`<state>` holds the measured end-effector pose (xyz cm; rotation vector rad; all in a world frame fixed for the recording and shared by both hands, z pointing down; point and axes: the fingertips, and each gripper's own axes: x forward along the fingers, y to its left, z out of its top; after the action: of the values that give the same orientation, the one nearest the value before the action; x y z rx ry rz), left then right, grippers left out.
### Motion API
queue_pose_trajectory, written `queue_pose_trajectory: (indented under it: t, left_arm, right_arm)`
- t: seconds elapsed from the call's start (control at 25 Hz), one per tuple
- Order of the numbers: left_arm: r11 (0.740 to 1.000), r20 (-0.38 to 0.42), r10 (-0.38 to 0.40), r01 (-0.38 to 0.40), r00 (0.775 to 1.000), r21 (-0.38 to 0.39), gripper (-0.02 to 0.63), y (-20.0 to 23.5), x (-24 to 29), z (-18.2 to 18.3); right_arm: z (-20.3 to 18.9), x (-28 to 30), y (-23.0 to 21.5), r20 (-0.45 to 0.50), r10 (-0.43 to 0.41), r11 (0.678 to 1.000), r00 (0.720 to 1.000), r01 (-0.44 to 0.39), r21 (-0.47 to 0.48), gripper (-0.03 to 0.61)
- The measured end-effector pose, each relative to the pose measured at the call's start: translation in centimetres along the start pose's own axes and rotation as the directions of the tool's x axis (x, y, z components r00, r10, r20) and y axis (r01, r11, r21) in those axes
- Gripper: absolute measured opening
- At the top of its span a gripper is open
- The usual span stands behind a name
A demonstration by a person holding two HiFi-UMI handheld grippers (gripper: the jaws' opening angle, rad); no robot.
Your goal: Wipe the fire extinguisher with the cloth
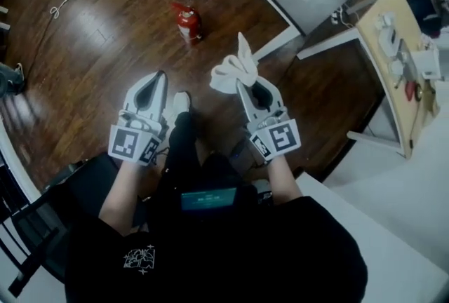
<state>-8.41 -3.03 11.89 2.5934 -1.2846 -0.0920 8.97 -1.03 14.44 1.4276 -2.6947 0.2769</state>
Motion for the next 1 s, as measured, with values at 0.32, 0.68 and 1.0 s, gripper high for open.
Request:
queue_pose_trajectory:
  t: [0.32,0.68,1.0]
  left_arm:
    - [0.999,0.066,0.023,-0.026,0.998,0.047,0.002,-15.4,-13.5,9.4]
    - [0.993,0.056,0.103,-0.106,0.993,0.059,0.002,-13.0,-13.8,7.2]
    - [0.995,0.026,0.086,-0.087,0.996,0.051,0.002,-13.1,-13.8,8.9]
  right_arm:
    - [9.4,-15.6,11.6,0.049,0.05,0.998,0.998,-0.052,0.025,0.094]
    - [7.3,-14.9,11.0,0.038,0.036,0.999,0.999,-0.037,0.019,0.094]
    - [10.0,-13.9,11.3,0.063,0.038,0.999,0.997,-0.04,0.027,0.094]
